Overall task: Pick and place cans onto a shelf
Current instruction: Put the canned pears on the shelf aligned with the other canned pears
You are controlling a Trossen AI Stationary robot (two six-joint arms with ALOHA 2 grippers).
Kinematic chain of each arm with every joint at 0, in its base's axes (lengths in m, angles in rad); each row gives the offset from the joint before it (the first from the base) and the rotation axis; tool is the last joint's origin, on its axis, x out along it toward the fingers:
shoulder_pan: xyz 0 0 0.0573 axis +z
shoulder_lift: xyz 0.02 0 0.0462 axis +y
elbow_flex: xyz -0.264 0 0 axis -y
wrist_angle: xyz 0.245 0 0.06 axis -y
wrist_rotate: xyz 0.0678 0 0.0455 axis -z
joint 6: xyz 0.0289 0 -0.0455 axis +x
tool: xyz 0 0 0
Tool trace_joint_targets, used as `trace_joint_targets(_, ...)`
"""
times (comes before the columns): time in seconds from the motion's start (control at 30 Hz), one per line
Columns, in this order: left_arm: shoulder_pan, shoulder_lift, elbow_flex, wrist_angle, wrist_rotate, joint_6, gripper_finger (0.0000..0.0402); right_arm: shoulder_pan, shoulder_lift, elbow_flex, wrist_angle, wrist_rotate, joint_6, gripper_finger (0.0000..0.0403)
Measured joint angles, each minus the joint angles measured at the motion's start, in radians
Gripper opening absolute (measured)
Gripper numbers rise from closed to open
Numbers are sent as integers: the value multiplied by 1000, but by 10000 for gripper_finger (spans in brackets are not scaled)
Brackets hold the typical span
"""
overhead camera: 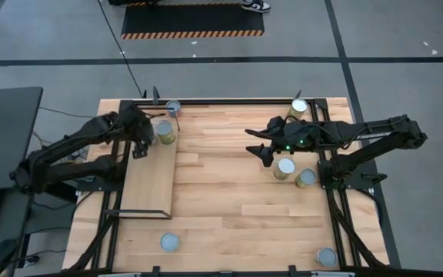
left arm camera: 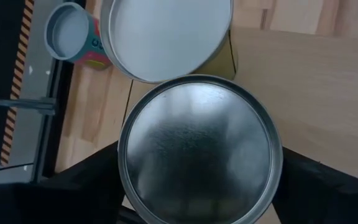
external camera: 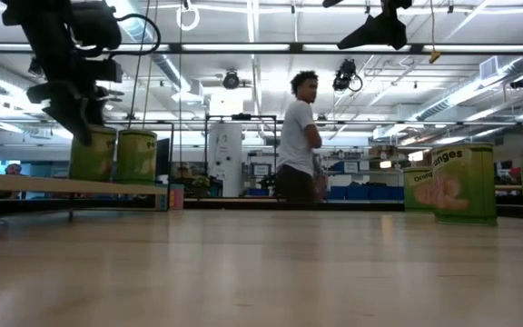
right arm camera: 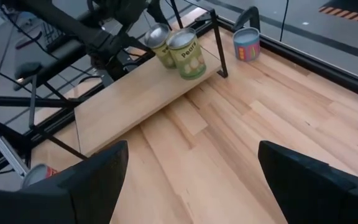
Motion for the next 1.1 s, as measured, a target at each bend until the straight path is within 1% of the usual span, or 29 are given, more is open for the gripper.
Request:
trace_joint_targets(0.17, 30, 9, 0, 6, 9, 22, 327, -2, 0, 0, 0, 0, 0, 367)
trace_joint_targets(0.23, 39, 12, 4, -2, -17, 38, 327, -2, 0, 0, 0, 0, 0, 367)
trace_joint_targets(0.37, 57, 22, 28, -23, -25, 55, 329, -2, 0, 0, 0, 0, 1, 367)
trace_joint_targets(0.53, 94, 39, 37, -41, 2, 86, 330, -3, 0, 0, 2, 0, 1, 367)
trace_joint_targets(0.63, 108, 55, 37, -14, 2, 93, 330, -3, 0, 0, 12, 0, 1, 367)
trace_joint_targets(0.8, 114, 67, 39, -16, -50, 114, 332, -3, 0, 0, 29, 0, 0, 367)
trace_joint_targets(1.1, 114, 70, 36, -71, -66, 101, 352, -3, 0, 0, 29, 0, -3, 367)
